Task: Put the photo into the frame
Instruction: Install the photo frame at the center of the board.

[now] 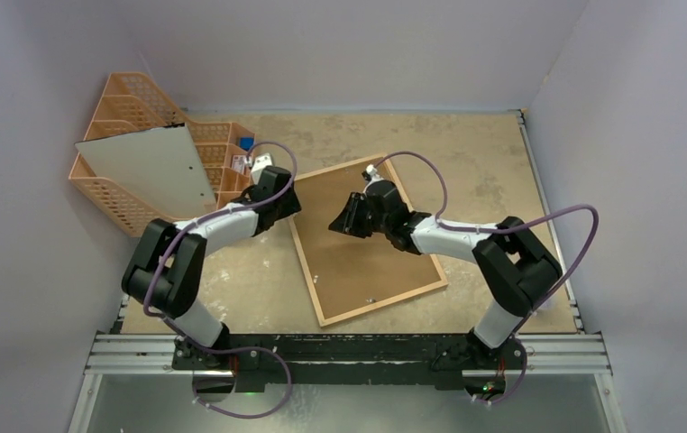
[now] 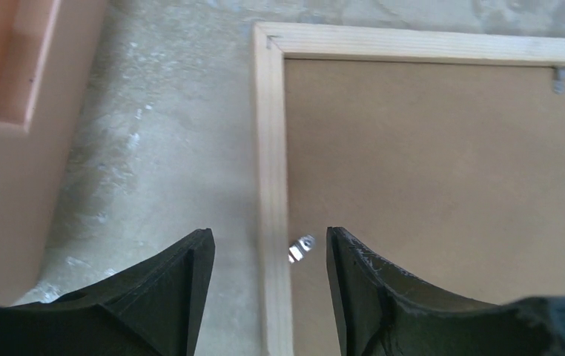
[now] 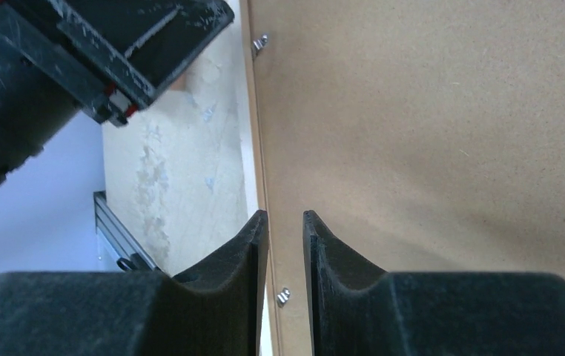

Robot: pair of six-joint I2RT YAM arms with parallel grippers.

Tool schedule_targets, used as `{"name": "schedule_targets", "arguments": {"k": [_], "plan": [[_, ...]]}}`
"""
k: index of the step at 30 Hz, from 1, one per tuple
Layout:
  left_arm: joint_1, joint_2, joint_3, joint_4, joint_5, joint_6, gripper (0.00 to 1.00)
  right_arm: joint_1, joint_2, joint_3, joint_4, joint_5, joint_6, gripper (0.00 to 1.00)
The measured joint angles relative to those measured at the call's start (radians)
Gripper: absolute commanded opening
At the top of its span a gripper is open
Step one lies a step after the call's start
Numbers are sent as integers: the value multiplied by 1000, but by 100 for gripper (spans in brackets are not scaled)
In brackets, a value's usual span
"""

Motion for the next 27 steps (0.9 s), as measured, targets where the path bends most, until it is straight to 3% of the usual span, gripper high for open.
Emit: {"name": "schedule_targets", "arguments": {"k": [6, 16, 23, 27], "plan": [[47, 114, 55, 8, -2, 3, 43, -28, 0, -1, -10, -10, -24, 26], [73, 298, 222, 95, 121, 63, 15, -140, -151, -22, -73, 67, -81, 25], [96, 417, 384, 92, 203, 142, 14, -238, -159, -22, -172, 165, -108, 27], [114, 467, 455, 93, 245, 177, 25, -314, -155, -21, -230, 243, -110, 31]]}}
